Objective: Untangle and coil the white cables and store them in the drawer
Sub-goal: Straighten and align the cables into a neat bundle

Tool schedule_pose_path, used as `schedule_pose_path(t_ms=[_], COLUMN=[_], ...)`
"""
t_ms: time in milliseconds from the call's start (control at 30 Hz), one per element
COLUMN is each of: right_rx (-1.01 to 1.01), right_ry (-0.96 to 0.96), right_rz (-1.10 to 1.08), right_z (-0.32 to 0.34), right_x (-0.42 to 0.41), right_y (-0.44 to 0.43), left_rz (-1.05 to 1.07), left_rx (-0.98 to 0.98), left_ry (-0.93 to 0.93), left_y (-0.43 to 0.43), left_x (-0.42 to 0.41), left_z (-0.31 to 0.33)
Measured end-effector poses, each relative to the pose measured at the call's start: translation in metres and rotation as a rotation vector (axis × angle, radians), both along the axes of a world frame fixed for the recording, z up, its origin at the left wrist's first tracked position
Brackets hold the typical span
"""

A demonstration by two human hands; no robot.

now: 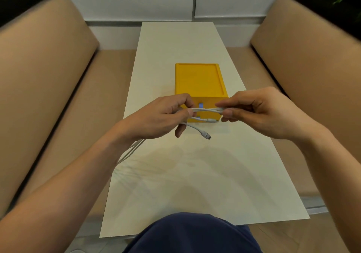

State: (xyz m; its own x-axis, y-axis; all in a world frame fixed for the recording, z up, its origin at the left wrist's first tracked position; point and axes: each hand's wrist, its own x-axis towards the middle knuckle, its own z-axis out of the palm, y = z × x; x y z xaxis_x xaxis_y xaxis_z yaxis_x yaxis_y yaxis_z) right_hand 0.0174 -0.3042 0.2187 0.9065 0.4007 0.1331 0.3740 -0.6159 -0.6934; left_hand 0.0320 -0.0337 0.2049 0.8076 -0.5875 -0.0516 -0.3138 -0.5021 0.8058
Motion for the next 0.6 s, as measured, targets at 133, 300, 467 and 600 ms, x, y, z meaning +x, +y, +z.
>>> schedule_pose_path(t_ms=[133, 300, 467, 600], right_rx=[0.011, -0.081, 0.244, 0.487], right_ry=[-0.029, -0.227, 0.061, 0.239], right_rz=[-0.027, -0.016, -0.100, -0.131], right_z=[-0.002, -0.013, -0.017, -0.018], right_x=[0.000, 0.001, 0.003, -0.001], right_y=[0.001, 0.001, 0.005, 0.010], left_rz=[-0.002, -0.004, -0.108, -0.078], left_rx=[0.019, 0.051, 0.068, 0.036], left_ry=[-0.006, -0.021, 0.064, 0.009], left_y=[0.001, 0.000, 0.001, 0.000], left_x=[0.000, 0.002, 0.000, 0.000], left_z=[0.001, 0.000, 0.000, -0.001])
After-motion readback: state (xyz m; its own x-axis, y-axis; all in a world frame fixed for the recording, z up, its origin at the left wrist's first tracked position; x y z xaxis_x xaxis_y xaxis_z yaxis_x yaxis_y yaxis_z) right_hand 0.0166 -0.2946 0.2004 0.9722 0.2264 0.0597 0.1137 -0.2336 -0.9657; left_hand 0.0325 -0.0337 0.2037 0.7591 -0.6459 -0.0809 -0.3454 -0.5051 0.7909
